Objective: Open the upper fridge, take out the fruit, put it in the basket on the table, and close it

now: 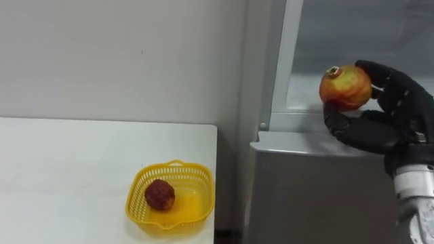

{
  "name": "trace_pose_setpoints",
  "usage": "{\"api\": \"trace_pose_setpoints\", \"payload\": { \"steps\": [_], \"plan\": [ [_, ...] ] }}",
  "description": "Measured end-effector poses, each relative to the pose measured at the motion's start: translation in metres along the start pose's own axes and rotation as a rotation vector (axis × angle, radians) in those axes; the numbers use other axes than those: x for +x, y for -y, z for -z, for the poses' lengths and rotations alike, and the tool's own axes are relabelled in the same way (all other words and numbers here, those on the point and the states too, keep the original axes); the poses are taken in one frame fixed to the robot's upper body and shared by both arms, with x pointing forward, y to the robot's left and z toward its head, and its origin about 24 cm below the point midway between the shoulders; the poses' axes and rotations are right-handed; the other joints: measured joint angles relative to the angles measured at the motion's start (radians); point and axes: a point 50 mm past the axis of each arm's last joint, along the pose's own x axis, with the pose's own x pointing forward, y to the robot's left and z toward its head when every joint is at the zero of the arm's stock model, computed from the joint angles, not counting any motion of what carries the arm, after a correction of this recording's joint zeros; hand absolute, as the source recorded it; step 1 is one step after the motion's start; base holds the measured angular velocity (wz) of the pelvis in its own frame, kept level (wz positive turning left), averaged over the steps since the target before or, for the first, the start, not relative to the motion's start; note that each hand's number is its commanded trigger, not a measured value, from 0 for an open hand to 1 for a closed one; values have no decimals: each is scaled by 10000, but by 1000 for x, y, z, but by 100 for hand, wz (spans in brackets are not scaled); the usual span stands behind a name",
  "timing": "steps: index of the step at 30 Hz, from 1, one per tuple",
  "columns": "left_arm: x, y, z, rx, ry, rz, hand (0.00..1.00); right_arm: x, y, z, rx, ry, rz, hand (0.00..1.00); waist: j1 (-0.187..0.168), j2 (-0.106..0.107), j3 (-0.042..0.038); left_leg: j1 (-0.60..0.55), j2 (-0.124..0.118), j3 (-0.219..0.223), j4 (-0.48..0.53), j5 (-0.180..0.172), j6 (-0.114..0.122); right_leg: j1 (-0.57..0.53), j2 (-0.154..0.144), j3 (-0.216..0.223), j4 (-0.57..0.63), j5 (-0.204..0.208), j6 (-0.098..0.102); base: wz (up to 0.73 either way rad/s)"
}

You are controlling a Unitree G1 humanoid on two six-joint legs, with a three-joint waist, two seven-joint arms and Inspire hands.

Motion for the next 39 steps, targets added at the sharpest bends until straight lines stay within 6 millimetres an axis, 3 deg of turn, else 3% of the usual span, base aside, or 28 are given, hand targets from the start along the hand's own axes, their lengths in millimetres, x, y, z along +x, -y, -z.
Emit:
{"api": "trace_pose_setpoints", "payload": {
  "steps": [5,8,11,19,23,29,35,39],
  "plan": [
    [0,7,-5,36,123,69,0,-40,-16,4,207,288,-346,100,27,0,30,-6,4,59,32,-20,-4,-14,15,115,-16,0,-1,-4],
    [0,17,-15,96,443,343,0,-59,-26,20,-183,-368,-675,100,144,114,60,-63,9,266,76,-44,35,-162,33,427,-2,9,-11,-19],
    [1,20,-25,386,857,515,0,-73,-36,22,-215,-568,-1237,100,199,236,69,-174,-18,302,78,-34,65,-369,0,491,12,13,8,-10],
    [0,24,-33,628,1379,686,0,-83,-65,13,-1135,180,-2898,100,265,298,59,-170,48,545,-4,-35,55,-461,83,729,27,75,0,-8],
    [0,24,-37,375,1510,721,0,-85,-72,7,-1408,576,-3330,100,306,227,91,-207,77,531,-19,-68,24,-469,108,733,29,74,0,0],
    [1,23,-41,469,1846,709,0,-92,-86,-6,-1660,1452,-4467,100,433,174,78,-212,93,533,-54,-82,9,-483,151,741,11,74,-2,0],
    [2,21,-43,628,1881,760,0,-97,-96,-5,-2859,1847,-5225,100,716,69,74,-209,93,472,-12,-84,8,-435,164,690,26,78,-7,3],
    [4,16,-43,743,1875,804,0,-100,-101,-4,-3313,1986,-5540,100,865,-93,130,-165,88,329,16,-84,5,-313,156,561,16,82,-14,9]
  ]
}}
